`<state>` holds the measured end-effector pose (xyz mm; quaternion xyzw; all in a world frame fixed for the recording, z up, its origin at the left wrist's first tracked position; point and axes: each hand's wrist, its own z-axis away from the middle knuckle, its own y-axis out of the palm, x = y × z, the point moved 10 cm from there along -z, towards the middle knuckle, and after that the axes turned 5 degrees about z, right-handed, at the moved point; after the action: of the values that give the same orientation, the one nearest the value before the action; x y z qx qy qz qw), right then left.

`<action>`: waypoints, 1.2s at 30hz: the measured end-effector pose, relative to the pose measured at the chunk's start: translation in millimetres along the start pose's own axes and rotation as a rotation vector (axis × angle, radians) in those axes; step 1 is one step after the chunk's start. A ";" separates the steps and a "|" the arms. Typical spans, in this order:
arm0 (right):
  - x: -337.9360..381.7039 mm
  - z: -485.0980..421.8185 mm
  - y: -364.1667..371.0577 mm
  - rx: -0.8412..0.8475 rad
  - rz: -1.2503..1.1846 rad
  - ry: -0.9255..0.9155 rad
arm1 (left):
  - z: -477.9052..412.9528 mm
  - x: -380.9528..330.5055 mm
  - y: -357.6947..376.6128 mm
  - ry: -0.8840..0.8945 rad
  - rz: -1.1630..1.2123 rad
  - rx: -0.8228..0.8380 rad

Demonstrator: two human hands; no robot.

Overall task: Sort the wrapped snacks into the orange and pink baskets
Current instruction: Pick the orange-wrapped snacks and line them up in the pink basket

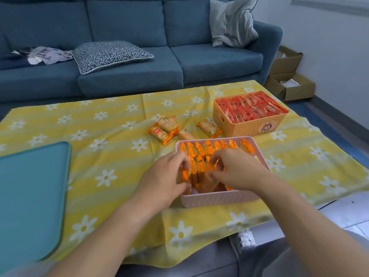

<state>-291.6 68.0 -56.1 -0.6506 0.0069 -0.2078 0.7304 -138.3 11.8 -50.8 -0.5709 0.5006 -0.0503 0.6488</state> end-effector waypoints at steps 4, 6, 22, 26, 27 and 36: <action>-4.7 0.5 -10.7 -0.085 -0.278 0.107 | 0.0 -2.2 9.0 0.010 -0.250 0.080; 4.0 0.9 -0.2 -0.054 -0.331 0.117 | -0.4 4.2 10.6 -0.035 -0.212 0.101; -43.0 13.7 -4.0 -0.002 0.019 0.274 | -4.8 -11.3 23.7 0.085 -0.179 0.079; -37.2 11.9 6.6 -0.008 0.187 0.271 | -6.1 -8.4 25.7 0.052 -0.152 0.086; -42.4 13.0 2.6 -0.005 0.162 0.290 | -6.2 -8.1 25.6 0.047 -0.150 0.089; -75.4 28.1 -39.9 -0.072 -0.374 0.322 | -7.8 -6.6 26.7 0.042 -0.151 0.106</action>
<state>-364.4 115.6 -33.4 -0.6247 0.0103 -0.4399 0.6451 -160.6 19.8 -66.8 -0.5707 0.4663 -0.1377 0.6618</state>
